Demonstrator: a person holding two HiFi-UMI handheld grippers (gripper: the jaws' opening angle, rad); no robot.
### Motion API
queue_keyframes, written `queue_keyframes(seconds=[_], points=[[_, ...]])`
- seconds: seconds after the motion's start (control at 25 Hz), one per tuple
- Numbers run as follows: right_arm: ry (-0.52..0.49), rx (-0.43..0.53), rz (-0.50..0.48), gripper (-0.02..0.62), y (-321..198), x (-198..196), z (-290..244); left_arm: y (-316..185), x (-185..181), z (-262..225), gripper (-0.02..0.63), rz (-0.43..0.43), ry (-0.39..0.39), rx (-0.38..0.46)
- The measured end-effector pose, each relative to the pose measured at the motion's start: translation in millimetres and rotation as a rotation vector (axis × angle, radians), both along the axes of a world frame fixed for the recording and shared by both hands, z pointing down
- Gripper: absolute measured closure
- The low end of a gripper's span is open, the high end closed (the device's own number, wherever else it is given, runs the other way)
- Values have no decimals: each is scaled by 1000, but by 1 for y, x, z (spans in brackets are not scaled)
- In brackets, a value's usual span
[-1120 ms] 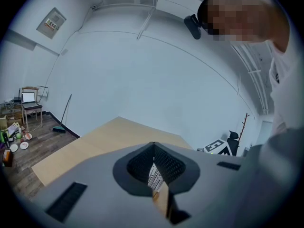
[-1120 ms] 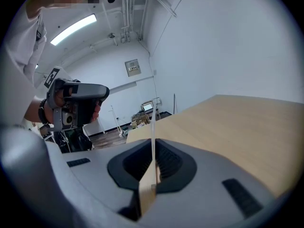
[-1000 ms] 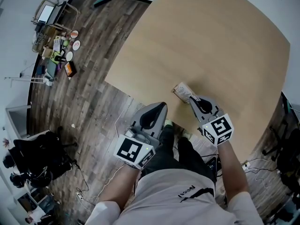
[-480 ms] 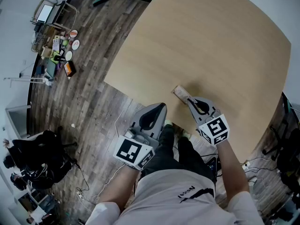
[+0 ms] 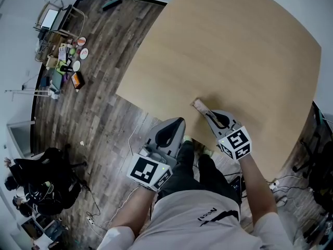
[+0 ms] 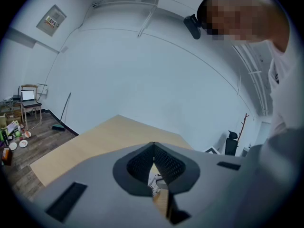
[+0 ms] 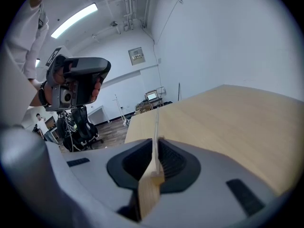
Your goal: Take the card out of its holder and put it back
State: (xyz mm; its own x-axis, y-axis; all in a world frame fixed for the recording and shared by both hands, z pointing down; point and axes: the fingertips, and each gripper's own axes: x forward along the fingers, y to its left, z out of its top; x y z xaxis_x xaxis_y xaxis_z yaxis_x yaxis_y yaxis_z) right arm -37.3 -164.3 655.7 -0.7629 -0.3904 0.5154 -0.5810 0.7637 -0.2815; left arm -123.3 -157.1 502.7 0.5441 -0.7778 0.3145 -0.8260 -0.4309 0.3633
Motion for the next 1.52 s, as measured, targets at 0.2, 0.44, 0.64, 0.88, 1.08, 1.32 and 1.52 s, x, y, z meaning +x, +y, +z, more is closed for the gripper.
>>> queue_keyframes(seconds=[0.2, 0.44, 0.64, 0.88, 1.08, 1.32, 1.52], points=[[19, 9, 14, 525, -1, 4, -7, 1, 4, -3, 594, 7, 6, 8], [51, 55, 61, 525, -3, 19, -33, 8, 17, -7, 594, 40, -2, 13], [33, 96, 102, 526, 2, 36, -73, 15, 42, -18, 594, 72, -10, 23], [-59, 117, 134, 529, 14, 45, -132, 23, 73, -44, 594, 109, -7, 61], [-98, 169, 138, 532, 15, 49, -180, 25, 87, -76, 594, 118, 0, 109], [-156, 186, 160, 554, 25, 62, -224, 37, 104, -105, 594, 119, 0, 144], [-196, 250, 157, 569, 36, 62, -265, 49, 108, -134, 594, 120, 7, 190]])
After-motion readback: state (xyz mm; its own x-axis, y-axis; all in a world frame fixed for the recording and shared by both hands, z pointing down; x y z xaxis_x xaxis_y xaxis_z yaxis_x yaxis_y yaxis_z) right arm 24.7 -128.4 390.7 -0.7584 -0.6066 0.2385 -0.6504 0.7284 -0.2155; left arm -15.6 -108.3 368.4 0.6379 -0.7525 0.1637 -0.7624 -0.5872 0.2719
